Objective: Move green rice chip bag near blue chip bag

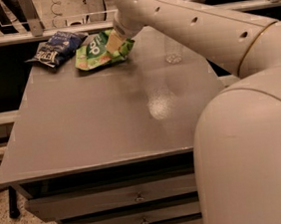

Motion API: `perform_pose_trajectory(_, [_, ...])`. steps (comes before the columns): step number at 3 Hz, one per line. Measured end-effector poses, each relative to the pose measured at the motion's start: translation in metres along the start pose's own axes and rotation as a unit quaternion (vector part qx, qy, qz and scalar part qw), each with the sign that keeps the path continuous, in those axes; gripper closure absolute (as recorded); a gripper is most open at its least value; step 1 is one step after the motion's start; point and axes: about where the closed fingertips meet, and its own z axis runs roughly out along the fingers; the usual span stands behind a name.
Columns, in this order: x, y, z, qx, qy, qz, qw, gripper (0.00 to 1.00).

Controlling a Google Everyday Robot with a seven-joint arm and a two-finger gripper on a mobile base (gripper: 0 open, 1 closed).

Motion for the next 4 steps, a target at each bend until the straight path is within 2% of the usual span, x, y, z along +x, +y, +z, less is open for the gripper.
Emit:
perform_pose_trajectory(1, [0.001, 0.005, -0.008, -0.027, -0.013, 0.020, 0.9994, 0.00])
perform_pose_trajectory(2, [0.002, 0.007, -0.023, -0.070, -0.039, 0.052, 0.9955, 0.00])
perform_pose_trajectory(3, [0.010, 0.016, -0.054, -0.130, -0.079, 0.102, 0.9831, 0.00])
perform_pose_trajectory(4, [0.029, 0.030, -0.085, -0.188, -0.123, 0.156, 0.9619, 0.00])
